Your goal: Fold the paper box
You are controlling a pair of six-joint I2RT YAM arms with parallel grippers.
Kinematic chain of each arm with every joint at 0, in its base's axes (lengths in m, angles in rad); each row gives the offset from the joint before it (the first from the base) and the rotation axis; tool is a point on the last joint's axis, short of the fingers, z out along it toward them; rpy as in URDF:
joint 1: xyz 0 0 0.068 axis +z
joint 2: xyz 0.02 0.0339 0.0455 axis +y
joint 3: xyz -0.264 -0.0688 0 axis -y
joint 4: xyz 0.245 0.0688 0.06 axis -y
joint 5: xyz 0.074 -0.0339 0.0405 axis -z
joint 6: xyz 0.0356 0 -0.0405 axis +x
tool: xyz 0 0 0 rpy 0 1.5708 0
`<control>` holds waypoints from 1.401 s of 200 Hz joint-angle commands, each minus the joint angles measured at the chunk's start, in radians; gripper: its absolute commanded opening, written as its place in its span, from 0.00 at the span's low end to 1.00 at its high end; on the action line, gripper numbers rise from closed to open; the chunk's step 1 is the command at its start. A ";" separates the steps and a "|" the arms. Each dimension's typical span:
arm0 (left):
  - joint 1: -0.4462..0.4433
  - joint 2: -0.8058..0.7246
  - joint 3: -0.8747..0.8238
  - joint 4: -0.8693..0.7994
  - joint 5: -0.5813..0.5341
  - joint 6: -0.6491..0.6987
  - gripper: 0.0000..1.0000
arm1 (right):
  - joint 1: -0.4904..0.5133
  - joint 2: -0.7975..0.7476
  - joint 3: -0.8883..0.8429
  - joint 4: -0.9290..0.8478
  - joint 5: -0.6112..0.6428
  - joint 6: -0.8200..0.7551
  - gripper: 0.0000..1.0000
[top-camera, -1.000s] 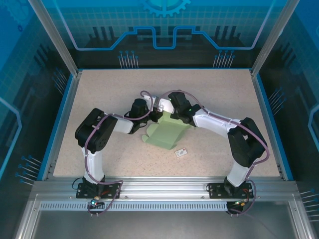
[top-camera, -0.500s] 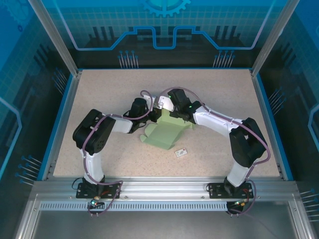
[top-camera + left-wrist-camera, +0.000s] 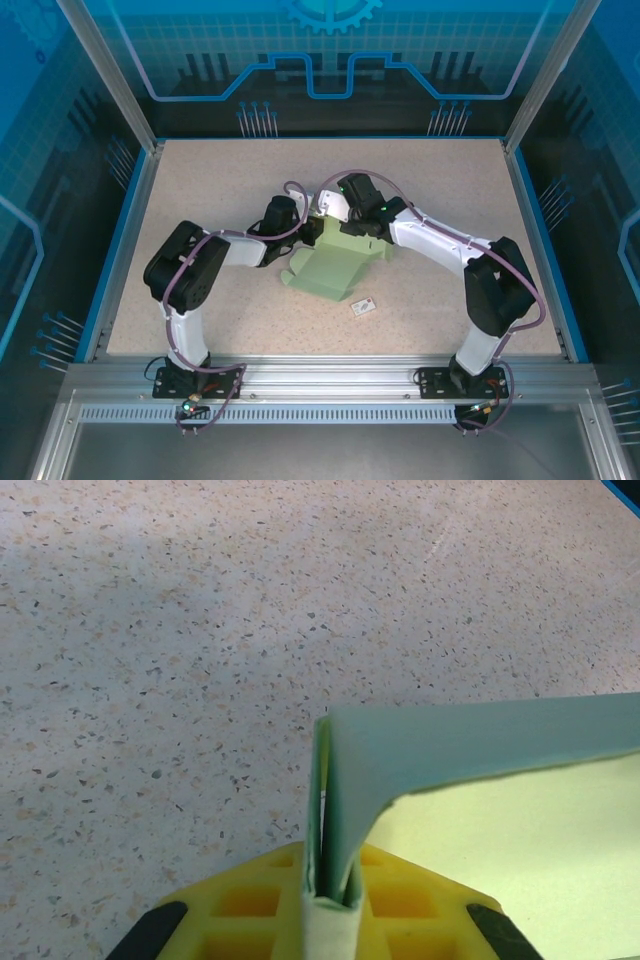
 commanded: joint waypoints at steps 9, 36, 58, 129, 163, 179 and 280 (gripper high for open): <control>-0.007 -0.045 0.013 -0.009 -0.005 0.027 0.11 | -0.016 0.024 0.030 -0.008 0.011 0.003 0.19; -0.006 -0.047 0.012 -0.009 -0.004 0.027 0.12 | -0.015 0.028 0.014 0.023 0.041 -0.015 0.09; -0.007 -0.055 -0.007 0.001 -0.016 0.017 0.14 | -0.007 0.011 -0.014 0.069 0.064 -0.034 0.02; -0.014 -0.097 -0.117 0.074 -0.053 0.028 0.20 | 0.046 -0.030 -0.112 0.192 0.109 -0.075 0.00; -0.015 -0.098 -0.134 0.076 -0.049 0.042 0.25 | 0.048 -0.040 -0.126 0.193 0.100 -0.062 0.00; -0.014 -0.091 -0.137 0.079 -0.050 0.045 0.27 | 0.050 -0.040 -0.124 0.190 0.101 -0.062 0.00; -0.013 -0.017 -0.025 0.015 -0.090 0.036 0.31 | 0.048 -0.041 -0.125 0.168 0.066 -0.046 0.00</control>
